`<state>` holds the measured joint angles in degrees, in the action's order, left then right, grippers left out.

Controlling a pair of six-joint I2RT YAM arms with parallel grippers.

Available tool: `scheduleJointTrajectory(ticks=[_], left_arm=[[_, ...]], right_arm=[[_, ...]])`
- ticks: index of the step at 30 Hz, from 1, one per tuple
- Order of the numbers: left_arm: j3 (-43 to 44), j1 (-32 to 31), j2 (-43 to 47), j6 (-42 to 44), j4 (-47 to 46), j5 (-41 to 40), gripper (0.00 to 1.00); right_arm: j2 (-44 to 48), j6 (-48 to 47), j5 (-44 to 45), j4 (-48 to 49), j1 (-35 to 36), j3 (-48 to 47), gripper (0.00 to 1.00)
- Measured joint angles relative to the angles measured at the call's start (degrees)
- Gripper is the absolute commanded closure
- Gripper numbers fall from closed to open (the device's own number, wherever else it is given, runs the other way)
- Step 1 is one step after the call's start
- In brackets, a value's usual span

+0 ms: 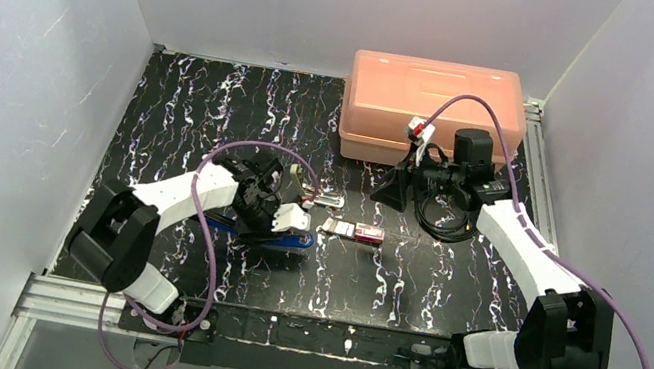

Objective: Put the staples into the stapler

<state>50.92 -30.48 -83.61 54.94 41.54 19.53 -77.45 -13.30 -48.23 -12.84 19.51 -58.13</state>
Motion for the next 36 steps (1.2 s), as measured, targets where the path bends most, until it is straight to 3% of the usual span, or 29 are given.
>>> scheduleJointTrajectory(ticks=[8,29,36], left_arm=[[0.37,0.0,-6.16,1.64,-2.43,-5.4,0.88],[1.31,-0.37,-7.74,-0.07,-4.31,-12.66,0.54],[1.33,-0.37,-7.8,-1.16,-4.22,-13.49,0.5]], right_arm=[[0.0,-2.8,1.79,-2.01,0.0,1.77,0.27],[-2.34,-3.48,3.13,-2.45,0.0,1.77,0.28],[-2.58,-3.48,3.63,-2.49,0.0,1.77,0.3]])
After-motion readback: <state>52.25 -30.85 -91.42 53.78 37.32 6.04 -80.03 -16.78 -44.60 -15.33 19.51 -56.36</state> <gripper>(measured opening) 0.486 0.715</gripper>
